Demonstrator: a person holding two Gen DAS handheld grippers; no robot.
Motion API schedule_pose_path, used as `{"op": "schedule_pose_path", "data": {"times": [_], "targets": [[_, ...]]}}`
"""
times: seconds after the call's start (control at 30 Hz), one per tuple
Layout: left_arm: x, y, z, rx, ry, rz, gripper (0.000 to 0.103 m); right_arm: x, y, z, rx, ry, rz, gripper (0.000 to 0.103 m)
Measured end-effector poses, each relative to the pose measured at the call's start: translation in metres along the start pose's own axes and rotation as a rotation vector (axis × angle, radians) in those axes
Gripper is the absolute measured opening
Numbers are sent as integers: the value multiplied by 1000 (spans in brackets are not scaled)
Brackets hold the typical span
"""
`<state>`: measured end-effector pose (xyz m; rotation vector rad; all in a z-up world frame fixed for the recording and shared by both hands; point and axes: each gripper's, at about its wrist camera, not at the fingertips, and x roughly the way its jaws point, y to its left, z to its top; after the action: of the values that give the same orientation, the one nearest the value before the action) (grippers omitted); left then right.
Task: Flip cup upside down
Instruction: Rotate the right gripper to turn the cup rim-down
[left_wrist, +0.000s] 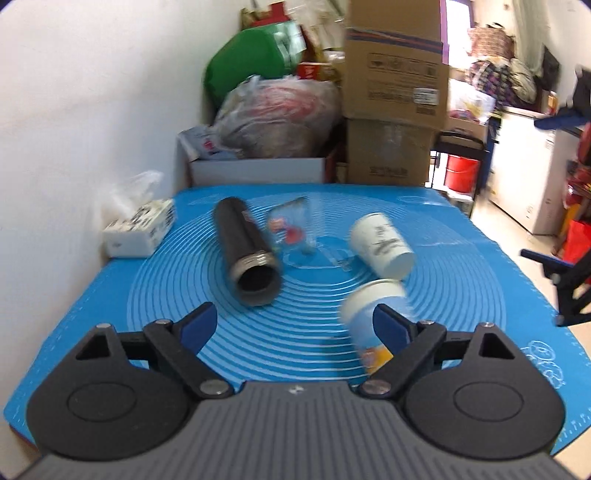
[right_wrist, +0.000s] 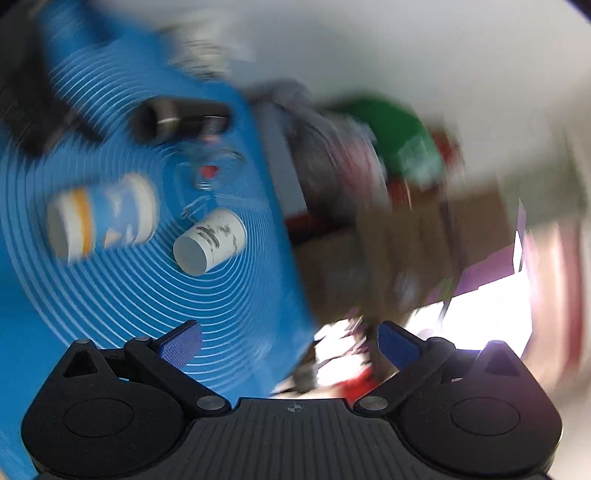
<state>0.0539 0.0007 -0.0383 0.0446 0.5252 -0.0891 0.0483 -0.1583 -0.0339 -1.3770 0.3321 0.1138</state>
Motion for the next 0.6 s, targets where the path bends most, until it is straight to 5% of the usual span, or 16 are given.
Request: {"op": "schedule_pose_path", "data": {"times": [0.23,0.43,0.6], "targets": [[-3,40,-8,-45,-12,74,91,-9,55,24,-710,-153,-2,103],[-9,61,-12,-44,-34,108,91,-4,110,7,-1305,-328,-21,103],[-7,72,-15,-54,-30,115,91,14,137,6,-1528,-419,-55,100]]}}
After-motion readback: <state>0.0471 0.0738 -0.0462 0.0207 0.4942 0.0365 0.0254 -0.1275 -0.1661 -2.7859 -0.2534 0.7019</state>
